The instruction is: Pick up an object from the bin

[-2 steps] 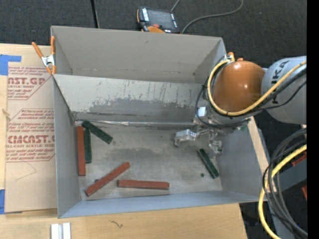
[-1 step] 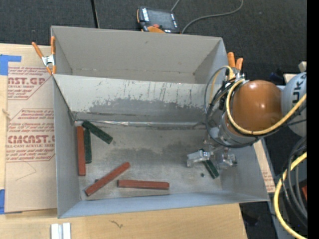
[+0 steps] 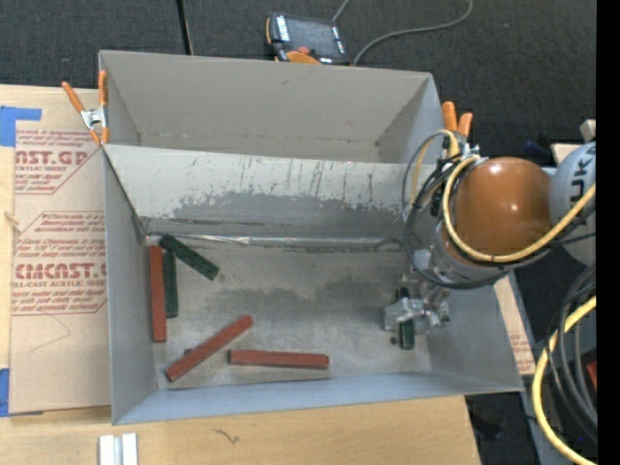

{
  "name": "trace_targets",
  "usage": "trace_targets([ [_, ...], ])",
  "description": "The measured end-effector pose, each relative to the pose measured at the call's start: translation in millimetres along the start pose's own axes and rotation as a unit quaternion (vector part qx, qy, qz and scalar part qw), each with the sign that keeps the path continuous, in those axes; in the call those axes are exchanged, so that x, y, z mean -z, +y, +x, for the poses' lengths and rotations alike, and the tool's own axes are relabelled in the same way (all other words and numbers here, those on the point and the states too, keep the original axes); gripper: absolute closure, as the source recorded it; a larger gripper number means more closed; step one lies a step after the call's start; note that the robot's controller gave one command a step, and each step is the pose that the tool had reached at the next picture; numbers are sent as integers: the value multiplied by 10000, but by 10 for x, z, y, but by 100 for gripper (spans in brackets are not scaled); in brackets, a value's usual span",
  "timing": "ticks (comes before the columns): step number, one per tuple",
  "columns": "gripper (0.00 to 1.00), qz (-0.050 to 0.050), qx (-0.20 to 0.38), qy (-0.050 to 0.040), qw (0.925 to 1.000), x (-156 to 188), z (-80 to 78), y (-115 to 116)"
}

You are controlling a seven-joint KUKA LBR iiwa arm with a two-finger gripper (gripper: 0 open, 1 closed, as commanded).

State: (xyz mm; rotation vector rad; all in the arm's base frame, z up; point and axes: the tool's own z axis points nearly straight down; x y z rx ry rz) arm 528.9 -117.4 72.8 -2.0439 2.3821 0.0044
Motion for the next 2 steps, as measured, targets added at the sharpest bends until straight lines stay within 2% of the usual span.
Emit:
trace_targets([
  [1, 100, 40, 384, 11, 9993, 1610, -162, -34],
  [2, 100, 32, 1550, 6, 9879, 2515, -458, -213],
])
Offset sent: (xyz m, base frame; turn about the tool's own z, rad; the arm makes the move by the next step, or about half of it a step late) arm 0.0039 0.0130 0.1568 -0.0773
